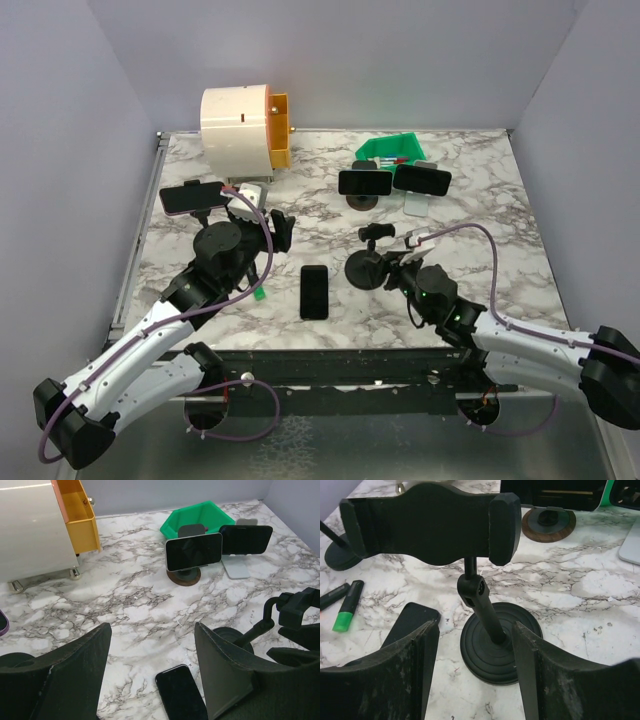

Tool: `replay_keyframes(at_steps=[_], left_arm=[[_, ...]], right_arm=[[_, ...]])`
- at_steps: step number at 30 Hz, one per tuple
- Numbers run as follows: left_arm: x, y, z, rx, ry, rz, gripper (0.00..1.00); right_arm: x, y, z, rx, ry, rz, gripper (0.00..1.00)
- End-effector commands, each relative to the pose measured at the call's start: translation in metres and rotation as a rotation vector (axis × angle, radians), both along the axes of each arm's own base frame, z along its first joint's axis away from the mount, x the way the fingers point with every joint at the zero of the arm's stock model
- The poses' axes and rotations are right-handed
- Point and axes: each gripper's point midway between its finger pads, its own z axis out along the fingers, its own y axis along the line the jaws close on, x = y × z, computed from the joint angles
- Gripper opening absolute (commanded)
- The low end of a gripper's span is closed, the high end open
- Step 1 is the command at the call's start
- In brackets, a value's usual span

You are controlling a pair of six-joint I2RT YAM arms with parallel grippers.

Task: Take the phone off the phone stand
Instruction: Pick up the phone stand at the center of the board.

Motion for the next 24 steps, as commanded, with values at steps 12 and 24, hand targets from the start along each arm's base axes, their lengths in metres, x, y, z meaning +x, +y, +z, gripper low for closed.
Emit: replay_keyframes(at_steps=[12,24], left_arm=[[0.001,0.008,-0.001,0.004,-0.015,0.036,0.68],[0.001,0.005,-0.003,-0.003,-0.008,0.025,0.68]], right_arm=[[0.029,0.003,0.007,0.075,-0.124,-0.123,0.53],[0.04,0.011,-0.001,0.042,-0.12,-0.141,0.44]])
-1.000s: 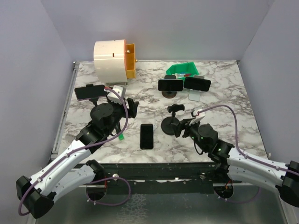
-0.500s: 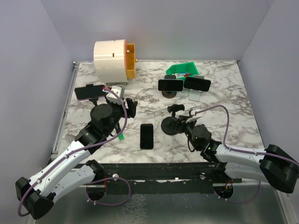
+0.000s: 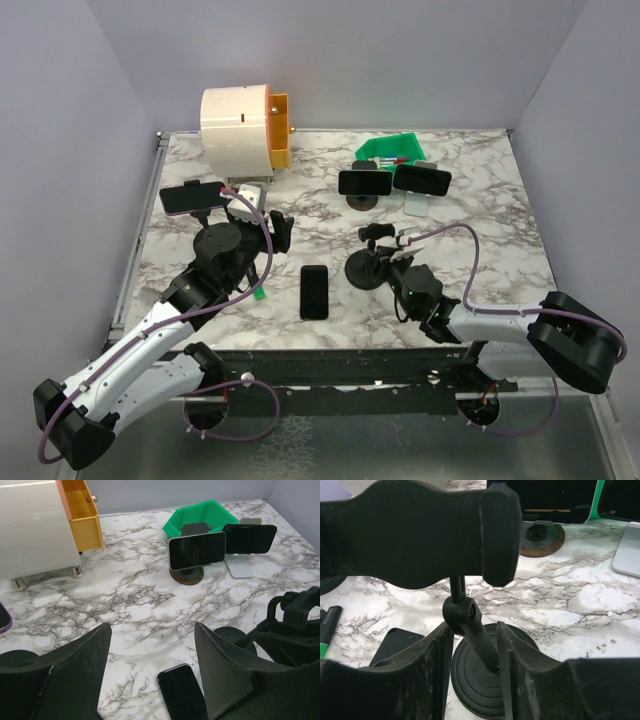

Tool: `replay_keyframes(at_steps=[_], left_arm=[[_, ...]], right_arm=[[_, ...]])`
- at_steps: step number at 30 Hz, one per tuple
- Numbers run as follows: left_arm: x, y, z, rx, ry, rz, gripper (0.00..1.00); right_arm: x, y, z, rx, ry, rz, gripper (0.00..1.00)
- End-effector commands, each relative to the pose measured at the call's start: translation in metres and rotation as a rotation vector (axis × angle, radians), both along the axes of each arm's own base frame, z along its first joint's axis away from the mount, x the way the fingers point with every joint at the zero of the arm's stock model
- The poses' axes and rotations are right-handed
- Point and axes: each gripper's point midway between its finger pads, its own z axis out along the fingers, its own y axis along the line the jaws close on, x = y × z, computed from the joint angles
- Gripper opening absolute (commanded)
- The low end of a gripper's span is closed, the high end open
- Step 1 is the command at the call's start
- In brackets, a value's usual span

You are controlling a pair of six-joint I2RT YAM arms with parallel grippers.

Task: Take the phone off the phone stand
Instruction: Pick up the phone stand at the center of the board.

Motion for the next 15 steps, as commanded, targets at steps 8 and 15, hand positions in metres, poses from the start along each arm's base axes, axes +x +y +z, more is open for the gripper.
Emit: replay_keyframes(at_steps=[8,15], left_arm=[[0.001,-0.002,-0.004,-0.007,0.004,-0.002,0.68],[0.0,-0.002,-0.002,-0.013,0.0,-0.006,0.68]], right_arm=[[0.016,0.008,0.013,0.001,-0.045,-0.046,0.32],[0.017,-0.008,0.037,-0.039,-0.086,-0.099,0.01]])
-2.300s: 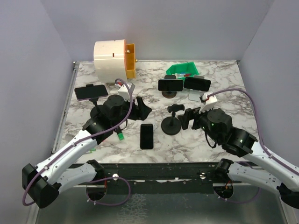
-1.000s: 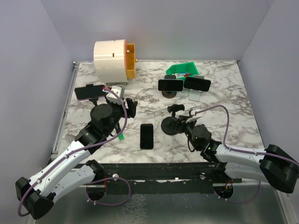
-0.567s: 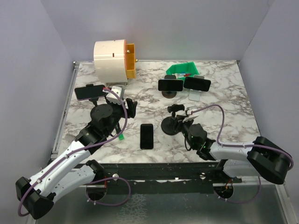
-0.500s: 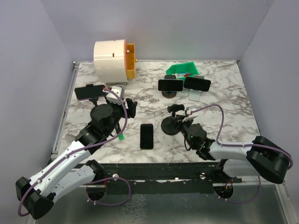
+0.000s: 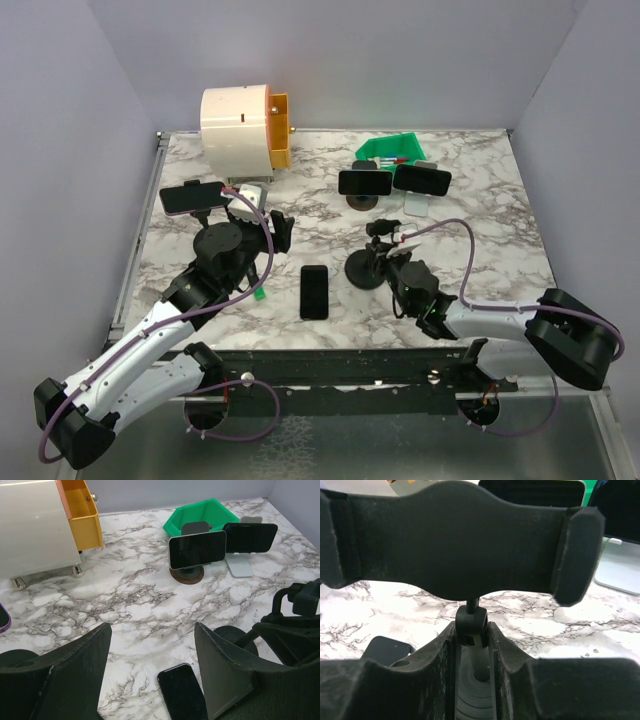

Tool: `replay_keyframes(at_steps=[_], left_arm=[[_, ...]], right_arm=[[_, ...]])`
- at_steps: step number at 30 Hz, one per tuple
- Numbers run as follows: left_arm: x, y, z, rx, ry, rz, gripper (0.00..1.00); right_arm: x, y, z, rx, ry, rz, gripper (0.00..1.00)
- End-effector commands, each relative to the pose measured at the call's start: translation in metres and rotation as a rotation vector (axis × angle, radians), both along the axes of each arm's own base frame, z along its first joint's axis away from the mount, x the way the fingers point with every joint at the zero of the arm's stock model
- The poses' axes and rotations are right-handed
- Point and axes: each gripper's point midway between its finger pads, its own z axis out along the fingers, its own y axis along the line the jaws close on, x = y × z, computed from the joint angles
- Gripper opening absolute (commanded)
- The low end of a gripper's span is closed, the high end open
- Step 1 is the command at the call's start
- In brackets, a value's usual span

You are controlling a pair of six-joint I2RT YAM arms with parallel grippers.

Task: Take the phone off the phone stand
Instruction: Pick up the phone stand at the center of the board, then place the phone stand at the center of the board.

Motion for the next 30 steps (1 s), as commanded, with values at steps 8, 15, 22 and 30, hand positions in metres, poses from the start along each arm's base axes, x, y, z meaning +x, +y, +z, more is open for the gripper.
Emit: replay_keyframes(at_steps=[8,15,22,30], left_arm=[[-0.003,-0.004,0.001,-0.031,-0.002,-0.025,0.68],[-0.006,-0.008,0.002,-0.052,0.0,-0.044,0.68],[-0.009,-0.011,0.005,-0.066,0.003,-0.065,0.68],[-0.011,-0.009,0.01,-0.078,-0.012,-0.062,0.68]], right_arm=[[0.029,-0.092,0.064,-0.057,-0.017,-0.476,0.01],[0.051,-0.19,0.06,0.089,0.023,-0.795,0.0],[0.08,-0.249,0.072,-0.052,0.009,-1.151,0.0],[0.112,-0.31,0.044,-0.068,0.121,-1.281,0.0]])
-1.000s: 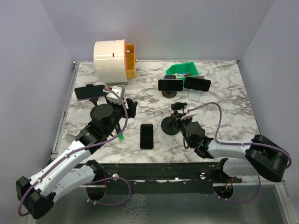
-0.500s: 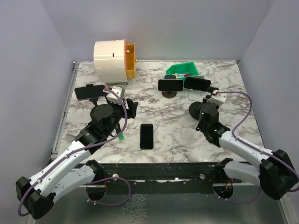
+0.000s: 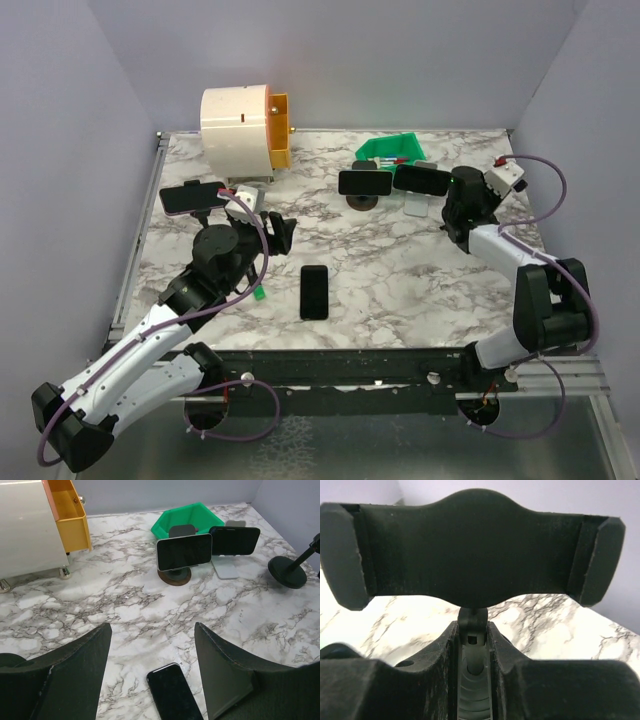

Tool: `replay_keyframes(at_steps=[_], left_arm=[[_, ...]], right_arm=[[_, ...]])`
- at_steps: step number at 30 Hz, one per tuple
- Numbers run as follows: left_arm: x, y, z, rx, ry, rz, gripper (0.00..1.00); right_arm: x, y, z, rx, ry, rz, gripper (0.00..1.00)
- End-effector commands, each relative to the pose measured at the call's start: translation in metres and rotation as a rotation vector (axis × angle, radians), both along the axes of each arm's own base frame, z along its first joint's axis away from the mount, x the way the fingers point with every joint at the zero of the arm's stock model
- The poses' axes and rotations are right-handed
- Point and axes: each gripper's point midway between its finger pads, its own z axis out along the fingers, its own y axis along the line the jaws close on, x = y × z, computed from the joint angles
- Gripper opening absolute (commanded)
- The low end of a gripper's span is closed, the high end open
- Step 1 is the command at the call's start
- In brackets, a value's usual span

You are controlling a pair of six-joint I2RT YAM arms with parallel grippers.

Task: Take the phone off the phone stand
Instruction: Place the phone stand at the center of the board.

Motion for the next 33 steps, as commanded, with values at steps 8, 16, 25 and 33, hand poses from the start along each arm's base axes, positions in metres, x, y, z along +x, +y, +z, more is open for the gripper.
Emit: replay_keyframes(at_steps=[8,16,25,33], left_arm=[[-0.005,-0.007,0.004,-0.03,-0.009,-0.038,0.68],[-0.007,-0.01,0.004,-0.038,-0.006,-0.051,0.68],[-0.01,-0.01,0.009,-0.048,-0.015,-0.059,0.68],[-0.014,-0.011,0.011,-0.055,-0.022,-0.071,0.68]], right_arm=[[0.006,-0.048,-0.028,0.011,0.067,-0.091,0.01],[0.009,-0.042,-0.048,0.07,0.119,-0.029,0.21],[-0.006,-0.038,-0.054,0.104,0.133,-0.014,0.71],[-0.029,-0.024,-0.041,0.237,0.103,0.013,0.84]])
